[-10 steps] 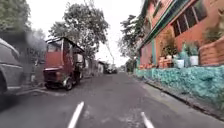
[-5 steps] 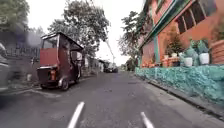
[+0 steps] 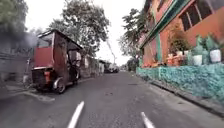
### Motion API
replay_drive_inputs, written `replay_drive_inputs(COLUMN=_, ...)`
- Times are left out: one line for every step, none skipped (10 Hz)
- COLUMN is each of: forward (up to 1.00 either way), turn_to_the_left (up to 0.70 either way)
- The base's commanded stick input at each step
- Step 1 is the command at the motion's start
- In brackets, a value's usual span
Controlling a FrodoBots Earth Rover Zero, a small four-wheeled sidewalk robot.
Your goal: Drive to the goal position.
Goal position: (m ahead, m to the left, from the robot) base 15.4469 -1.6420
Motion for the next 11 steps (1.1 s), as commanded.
replay_drive_inputs(forward=0.7, turn_to_the_left=0.0)
replay_drive_inputs(forward=0.7, turn_to_the_left=0.0)
replay_drive_inputs(forward=0.7, turn_to_the_left=0.0)
replay_drive_inputs(forward=0.7, turn_to_the_left=0.0)
replay_drive_inputs(forward=0.7, turn_to_the_left=0.0)
replay_drive_inputs(forward=0.7, turn_to_the_left=0.0)
replay_drive_inputs(forward=0.7, turn_to_the_left=0.0)
replay_drive_inputs(forward=0.7, turn_to_the_left=0.0)
replay_drive_inputs(forward=0.7, turn_to_the_left=0.0)
replay_drive_inputs(forward=0.7, turn_to_the_left=0.0)
replay_drive_inputs(forward=0.7, turn_to_the_left=0.0)
